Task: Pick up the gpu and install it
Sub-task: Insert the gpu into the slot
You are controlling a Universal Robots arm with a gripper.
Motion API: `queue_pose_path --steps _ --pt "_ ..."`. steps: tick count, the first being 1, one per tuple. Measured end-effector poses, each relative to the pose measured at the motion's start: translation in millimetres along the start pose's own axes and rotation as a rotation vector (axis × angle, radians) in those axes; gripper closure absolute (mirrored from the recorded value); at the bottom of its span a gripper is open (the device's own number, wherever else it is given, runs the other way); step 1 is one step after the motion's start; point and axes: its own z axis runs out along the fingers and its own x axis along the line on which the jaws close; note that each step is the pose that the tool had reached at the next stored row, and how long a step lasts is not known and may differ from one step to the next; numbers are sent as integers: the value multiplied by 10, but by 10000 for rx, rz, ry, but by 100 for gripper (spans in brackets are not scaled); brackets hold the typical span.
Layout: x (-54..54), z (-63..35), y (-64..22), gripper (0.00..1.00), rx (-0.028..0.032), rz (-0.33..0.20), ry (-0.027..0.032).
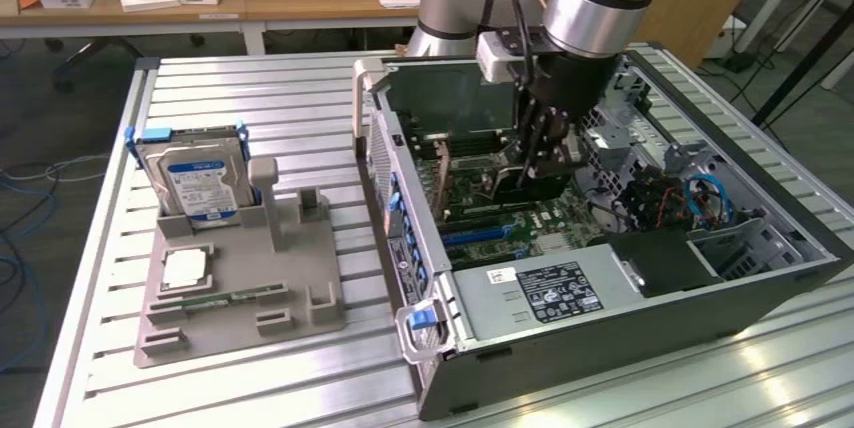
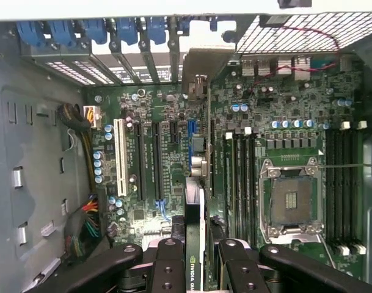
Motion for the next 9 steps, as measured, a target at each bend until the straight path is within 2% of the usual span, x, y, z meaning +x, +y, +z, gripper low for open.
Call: queue_pose_path --steps 9 --pt "21 152 53 74 0 -9 0"
